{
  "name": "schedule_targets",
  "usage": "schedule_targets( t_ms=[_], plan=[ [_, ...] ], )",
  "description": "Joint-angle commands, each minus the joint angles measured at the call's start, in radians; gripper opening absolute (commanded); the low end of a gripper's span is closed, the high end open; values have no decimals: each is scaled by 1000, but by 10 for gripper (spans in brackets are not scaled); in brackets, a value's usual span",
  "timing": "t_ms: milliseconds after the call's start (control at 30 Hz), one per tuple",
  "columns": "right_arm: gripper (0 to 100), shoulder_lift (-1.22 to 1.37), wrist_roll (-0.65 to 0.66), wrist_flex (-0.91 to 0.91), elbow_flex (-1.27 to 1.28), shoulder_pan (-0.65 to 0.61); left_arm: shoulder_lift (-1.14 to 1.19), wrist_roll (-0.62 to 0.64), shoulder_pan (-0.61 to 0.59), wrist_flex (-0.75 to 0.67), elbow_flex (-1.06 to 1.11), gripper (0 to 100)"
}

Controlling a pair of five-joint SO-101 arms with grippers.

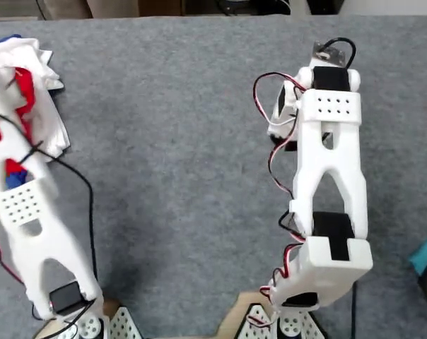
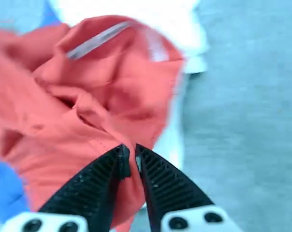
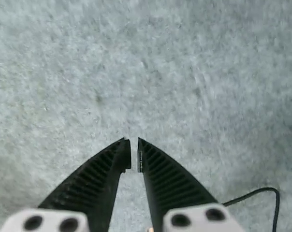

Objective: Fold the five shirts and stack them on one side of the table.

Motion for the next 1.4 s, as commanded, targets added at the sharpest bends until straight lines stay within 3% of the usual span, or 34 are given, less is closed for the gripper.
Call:
schedule_targets(
  t_ms=[0,300,500,933,1367],
  plan=[
    [41,-65,29,11,-5,38,-120,17,121,9,-46,19],
    [41,-67,212,8,-10,197,-200,17,370,11,-32,19],
    [41,-67,351,11,-12,277,-303,17,535,11,183,19],
    [41,-68,476,12,-12,424,-579,17,924,11,687,19],
    [41,-68,600,12,-12,547,-654,17,1162,11,789,24]
  ],
)
